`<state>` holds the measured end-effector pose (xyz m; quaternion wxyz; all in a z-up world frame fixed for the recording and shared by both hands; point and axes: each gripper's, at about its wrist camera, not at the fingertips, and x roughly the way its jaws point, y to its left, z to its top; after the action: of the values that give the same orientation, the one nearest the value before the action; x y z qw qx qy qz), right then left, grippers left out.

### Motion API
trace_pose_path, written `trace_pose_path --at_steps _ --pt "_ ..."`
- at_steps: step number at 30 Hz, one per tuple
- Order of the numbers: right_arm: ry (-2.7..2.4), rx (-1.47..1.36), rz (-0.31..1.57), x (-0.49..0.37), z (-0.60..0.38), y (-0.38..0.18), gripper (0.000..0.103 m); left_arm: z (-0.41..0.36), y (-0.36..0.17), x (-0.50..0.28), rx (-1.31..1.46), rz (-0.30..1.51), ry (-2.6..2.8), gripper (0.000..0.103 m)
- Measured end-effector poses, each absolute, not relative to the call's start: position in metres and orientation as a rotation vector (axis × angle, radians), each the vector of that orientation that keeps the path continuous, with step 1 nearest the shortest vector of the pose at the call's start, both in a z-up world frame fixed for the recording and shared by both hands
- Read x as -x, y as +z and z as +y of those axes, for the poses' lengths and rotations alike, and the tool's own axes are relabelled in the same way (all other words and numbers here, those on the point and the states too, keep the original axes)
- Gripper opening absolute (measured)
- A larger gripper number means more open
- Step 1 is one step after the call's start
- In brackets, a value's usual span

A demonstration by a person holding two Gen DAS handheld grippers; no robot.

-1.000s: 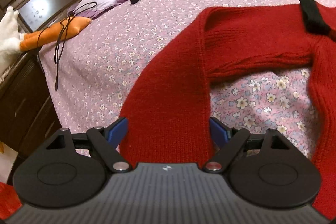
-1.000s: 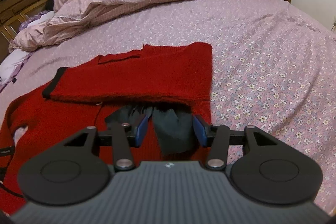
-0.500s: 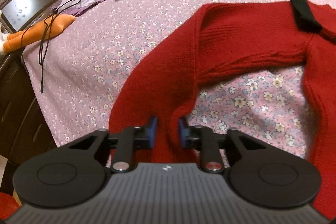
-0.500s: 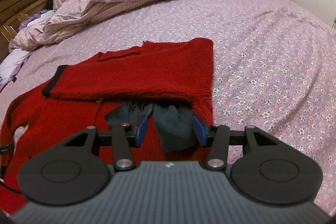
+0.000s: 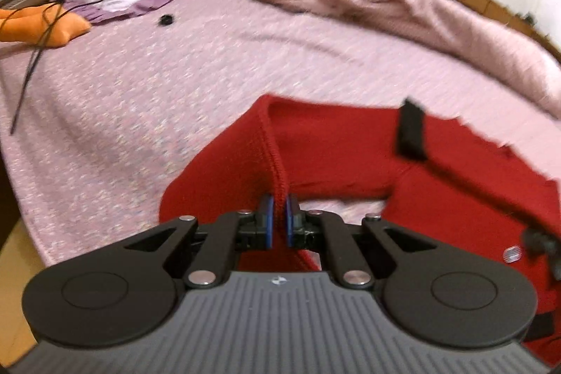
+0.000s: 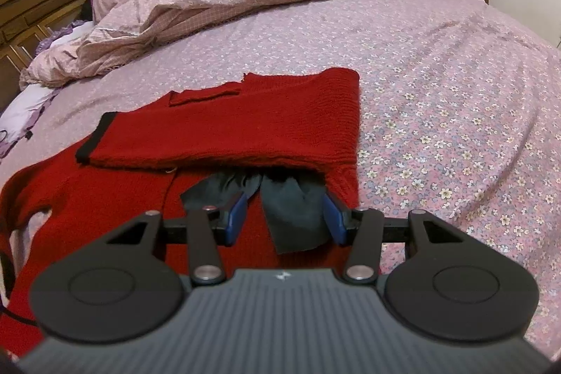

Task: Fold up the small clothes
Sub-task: 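Close the left gripper on the sleeve and fold it across the body, then lower the sleeve onto the body, open the left gripper and withdraw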

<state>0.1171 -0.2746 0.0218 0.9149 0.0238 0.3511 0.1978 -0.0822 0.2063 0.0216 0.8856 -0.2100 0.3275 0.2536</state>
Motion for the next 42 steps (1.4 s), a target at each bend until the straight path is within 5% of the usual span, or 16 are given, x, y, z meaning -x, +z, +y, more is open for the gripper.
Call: trace_pose_path --at_steps 15,34,37,39,42 --pt "0.415 -0.061 0.702 -0.113 -0.278 0.022 0.050 0.144 0.102 0.011 0.416 0.533 0.220 0.008" --pt "0.413 -0.083 0.729 -0.119 -0.283 0.012 0.051 0.088 0.028 -0.104 0.323 0.718 0.200 0.012" --pt "0.431 -0.080 0.732 -0.119 -0.278 0.012 0.051 0.084 0.035 -0.092 0.271 0.716 0.208 0.031" --pt "0.447 -0.071 0.732 -0.120 -0.274 0.012 0.051 0.081 0.038 -0.084 0.234 0.714 0.219 0.068" --pt "0.471 -0.052 0.723 -0.119 -0.266 0.015 0.051 0.078 0.040 -0.071 0.189 0.711 0.241 0.076"
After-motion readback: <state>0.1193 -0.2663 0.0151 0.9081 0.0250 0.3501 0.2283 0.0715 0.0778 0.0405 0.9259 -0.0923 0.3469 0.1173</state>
